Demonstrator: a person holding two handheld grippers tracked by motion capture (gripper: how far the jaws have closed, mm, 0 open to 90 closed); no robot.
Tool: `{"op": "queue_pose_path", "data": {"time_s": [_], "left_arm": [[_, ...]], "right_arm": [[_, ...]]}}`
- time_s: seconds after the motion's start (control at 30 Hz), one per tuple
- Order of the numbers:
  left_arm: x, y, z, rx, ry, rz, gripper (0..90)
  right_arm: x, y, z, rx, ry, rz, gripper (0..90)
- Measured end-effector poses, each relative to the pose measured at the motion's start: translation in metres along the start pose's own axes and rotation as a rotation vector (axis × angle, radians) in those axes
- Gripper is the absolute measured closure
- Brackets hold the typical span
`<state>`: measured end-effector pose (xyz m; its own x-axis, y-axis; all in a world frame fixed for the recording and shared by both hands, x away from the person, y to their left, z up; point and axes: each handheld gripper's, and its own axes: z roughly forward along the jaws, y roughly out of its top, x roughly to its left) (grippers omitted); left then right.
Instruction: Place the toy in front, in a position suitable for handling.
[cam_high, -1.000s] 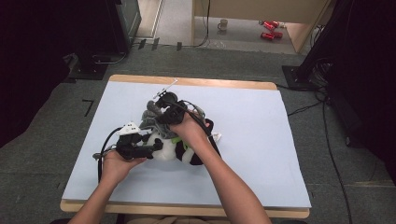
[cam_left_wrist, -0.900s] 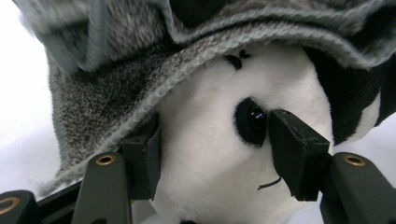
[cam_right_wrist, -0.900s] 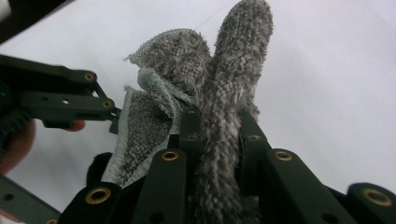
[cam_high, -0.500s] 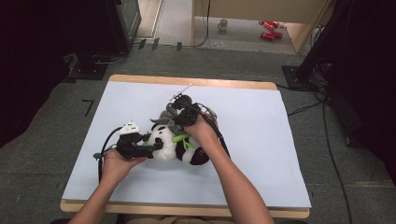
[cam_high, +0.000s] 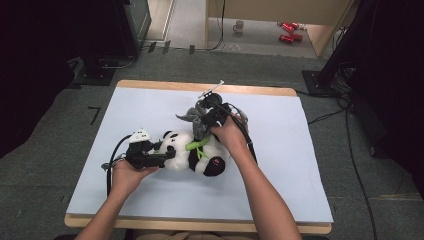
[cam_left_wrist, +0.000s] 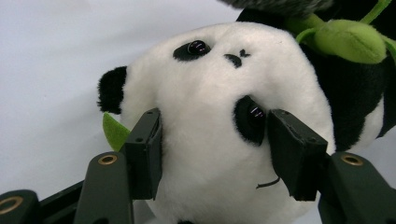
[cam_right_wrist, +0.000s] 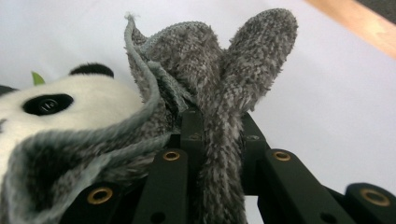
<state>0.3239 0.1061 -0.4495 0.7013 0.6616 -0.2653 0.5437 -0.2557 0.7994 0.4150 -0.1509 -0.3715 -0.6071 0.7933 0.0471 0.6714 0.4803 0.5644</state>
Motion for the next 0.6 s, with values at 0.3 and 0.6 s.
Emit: {"op": "queue_pose_path", "data": {"time_s": [0.3,0.6], "left_arm": [[0.008,0.009,0.003,-0.002,-0.009,-0.032,41.1],[0.014,0.010,0.005,-0.011,-0.026,-0.023,40.6]], "right_arm": [[0.010,0.005,-0.035,-0.101,0.042,-0.028,78.0],[0.035,0.009,-0.033,-0.121,0.133,-0.052,77.9]]}}
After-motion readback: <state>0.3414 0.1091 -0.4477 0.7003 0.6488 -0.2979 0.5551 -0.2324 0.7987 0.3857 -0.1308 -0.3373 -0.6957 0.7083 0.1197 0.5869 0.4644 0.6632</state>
